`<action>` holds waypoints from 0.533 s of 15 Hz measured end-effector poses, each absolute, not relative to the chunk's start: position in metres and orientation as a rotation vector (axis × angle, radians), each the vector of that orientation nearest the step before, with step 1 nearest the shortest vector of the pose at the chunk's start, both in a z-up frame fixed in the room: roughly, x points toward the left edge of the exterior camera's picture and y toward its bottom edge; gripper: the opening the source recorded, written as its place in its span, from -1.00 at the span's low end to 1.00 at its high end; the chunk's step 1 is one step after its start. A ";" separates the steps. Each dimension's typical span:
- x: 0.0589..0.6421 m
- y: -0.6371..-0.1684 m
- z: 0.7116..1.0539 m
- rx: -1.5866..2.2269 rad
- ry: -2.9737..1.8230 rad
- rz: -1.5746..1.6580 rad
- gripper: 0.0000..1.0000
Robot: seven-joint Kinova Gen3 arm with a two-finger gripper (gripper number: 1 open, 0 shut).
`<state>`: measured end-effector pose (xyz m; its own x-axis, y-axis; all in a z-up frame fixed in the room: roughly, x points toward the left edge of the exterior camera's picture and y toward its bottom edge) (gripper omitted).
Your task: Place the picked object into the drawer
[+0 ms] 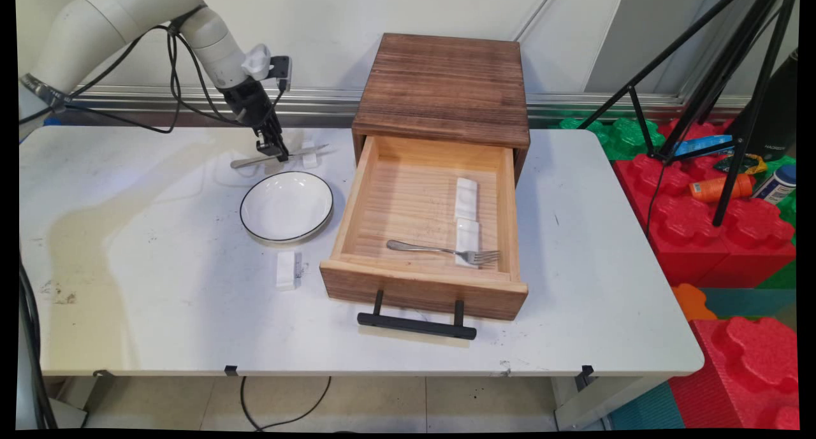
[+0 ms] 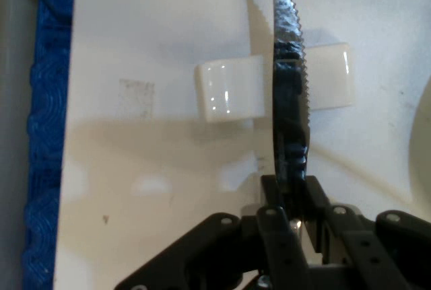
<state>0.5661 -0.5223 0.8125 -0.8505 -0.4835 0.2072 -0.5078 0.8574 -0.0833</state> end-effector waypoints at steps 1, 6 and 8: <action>0.568 -0.521 0.816 0.779 -2.846 0.216 -1.00; 0.573 -0.508 0.846 0.816 -2.809 0.283 -1.00; 0.575 -0.502 0.865 0.830 -2.786 0.320 -1.00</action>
